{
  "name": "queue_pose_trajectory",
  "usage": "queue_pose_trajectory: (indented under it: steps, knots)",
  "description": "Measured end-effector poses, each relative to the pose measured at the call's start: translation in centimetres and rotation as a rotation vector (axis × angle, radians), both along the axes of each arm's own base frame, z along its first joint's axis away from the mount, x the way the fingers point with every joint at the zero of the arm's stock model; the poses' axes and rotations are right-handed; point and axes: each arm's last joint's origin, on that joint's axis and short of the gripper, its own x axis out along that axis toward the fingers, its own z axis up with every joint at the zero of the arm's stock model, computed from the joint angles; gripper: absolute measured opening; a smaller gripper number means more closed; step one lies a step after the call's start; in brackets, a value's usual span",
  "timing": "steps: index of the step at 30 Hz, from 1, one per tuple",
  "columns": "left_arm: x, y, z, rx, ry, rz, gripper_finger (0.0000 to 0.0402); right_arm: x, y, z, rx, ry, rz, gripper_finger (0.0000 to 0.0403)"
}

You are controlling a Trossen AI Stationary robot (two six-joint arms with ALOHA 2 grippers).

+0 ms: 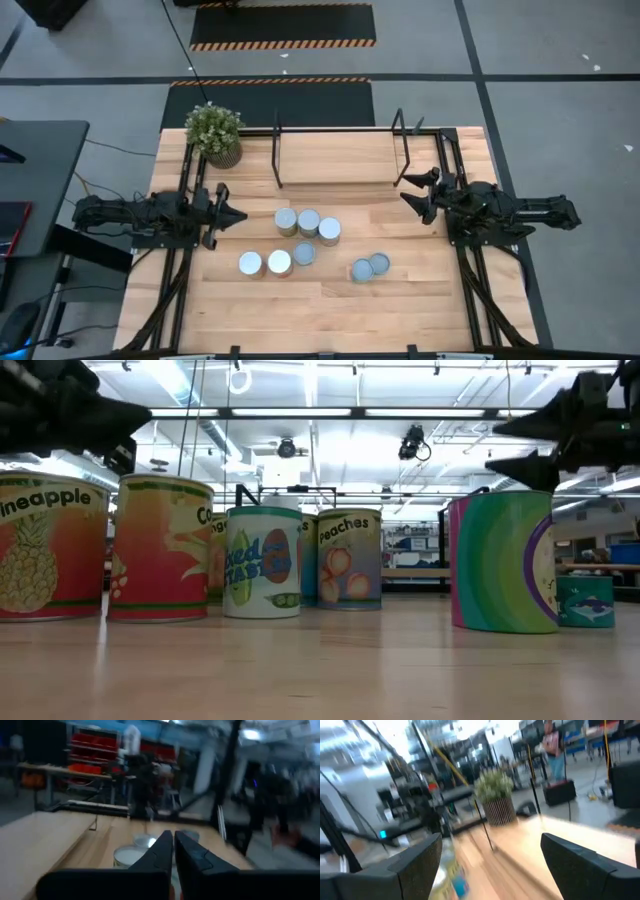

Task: Pick and place cans onto a shelf
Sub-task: Put the right blue can on the shelf

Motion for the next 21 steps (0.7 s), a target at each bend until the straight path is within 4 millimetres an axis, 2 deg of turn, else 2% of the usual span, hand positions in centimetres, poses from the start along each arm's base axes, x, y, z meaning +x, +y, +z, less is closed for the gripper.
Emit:
queue_pose_trajectory:
  steps: [3, 6, 9, 13, 16, 21]
  knots:
    - [-0.1, 0.2, 0.4, -0.101, -0.041, 0.044, 0.0025, -0.1, 0.0, 0.5, -0.002, -0.051, 0.0, 0.0346]
    - [-0.1, 0.2, 0.5, -0.096, -0.05, 0.065, 0.0025, -0.2, 0.0, 0.8, -0.003, -0.088, -0.001, 0.0346]
    - [-0.1, 0.2, 0.6, 0.001, -0.062, 0.083, 0.0025, -0.4, -0.1, 1.6, -0.068, -0.149, -0.043, 0.0346]
    - [-0.5, 0.4, 2.1, 0.11, -0.213, 0.175, 0.0025, -0.6, -0.3, 2.0, -0.062, -0.187, -0.105, 0.0346]
    - [-1.0, 0.5, 3.1, 0.203, -0.313, 0.227, 0.0025, -0.3, -0.5, 1.7, -0.066, -0.144, -0.133, 0.0346]
    - [-1.2, 0.5, 3.4, 0.363, -0.339, 0.286, 0.0025, 0.2, -1.1, 1.3, -0.083, -0.067, -0.194, 0.0346]
